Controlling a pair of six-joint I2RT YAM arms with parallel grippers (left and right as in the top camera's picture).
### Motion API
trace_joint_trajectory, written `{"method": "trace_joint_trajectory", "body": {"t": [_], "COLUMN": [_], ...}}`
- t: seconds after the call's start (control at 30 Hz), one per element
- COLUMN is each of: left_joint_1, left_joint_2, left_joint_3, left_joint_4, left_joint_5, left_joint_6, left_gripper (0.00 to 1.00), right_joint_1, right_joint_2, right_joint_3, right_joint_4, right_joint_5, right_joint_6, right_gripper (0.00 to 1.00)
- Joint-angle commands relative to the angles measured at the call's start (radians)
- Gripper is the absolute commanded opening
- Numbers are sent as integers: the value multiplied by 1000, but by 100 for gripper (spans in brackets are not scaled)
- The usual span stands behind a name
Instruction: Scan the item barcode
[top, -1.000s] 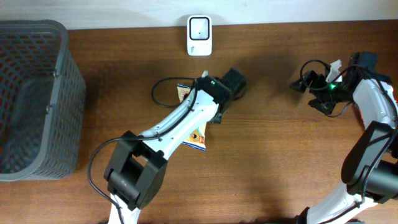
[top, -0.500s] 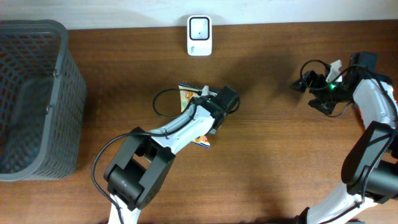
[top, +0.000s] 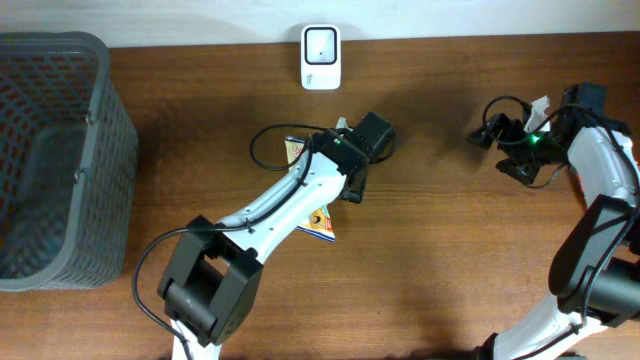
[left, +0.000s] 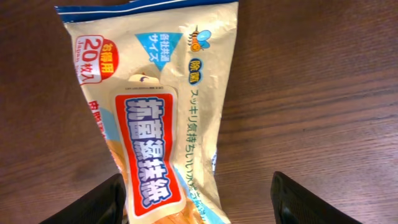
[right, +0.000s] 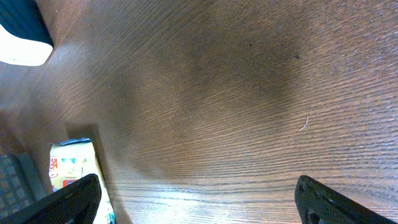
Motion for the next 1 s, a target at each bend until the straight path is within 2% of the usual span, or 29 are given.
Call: {"method": "trace_joint_trajectory", "body": {"t": [0.0,0.13,0.17,0.2,0.27,0.33,0.37,0.47,0.57,0.63,0.7,0.73,0.9,0.97], "left_joint_1": [0,2,5,5,6,6,6,6,12,19,30,37,97,119], "left_joint_2": [85,190,200,202,203,202,201,200,189,183,183,185,187,188], "left_joint_3": [-3,-3,-3,-3,-3,6,29,231,436,502,509,509,409,347], "left_joint_4": [-3,-22,-26,-27,-29,-30,-45,-207,-279,-259,-245,-243,-143,-103], "left_joint_5": [18,-81,-82,-82,-82,-82,-82,-31,254,539,812,888,1175,1175], "left_joint_6": [24,42,42,42,42,42,42,18,41,112,129,133,142,118], "left_gripper": [73,73,68,58,29,12,0,0,0,0,0,0,0,0], "right_joint_1": [-1,-1,-1,-1,-1,-1,-1,-1,-1,-1,-1,-1,-1,-1], "right_joint_2": [1,1,1,1,1,1,1,1,1,1,1,1,1,1], "right_joint_3": [0,0,0,0,0,0,0,0,0,0,0,0,0,0], "right_joint_4": [0,0,0,0,1,0,1,0,0,1,0,1,0,0], "right_joint_5": [-1,-1,-2,-1,-1,-2,-1,-1,-1,-1,-1,-1,-2,-1], "right_joint_6": [5,5,5,5,5,5,5,5,5,5,5,5,5,5], "right_gripper": [99,99,99,99,99,99,99,99,99,99,99,99,99,99]}}
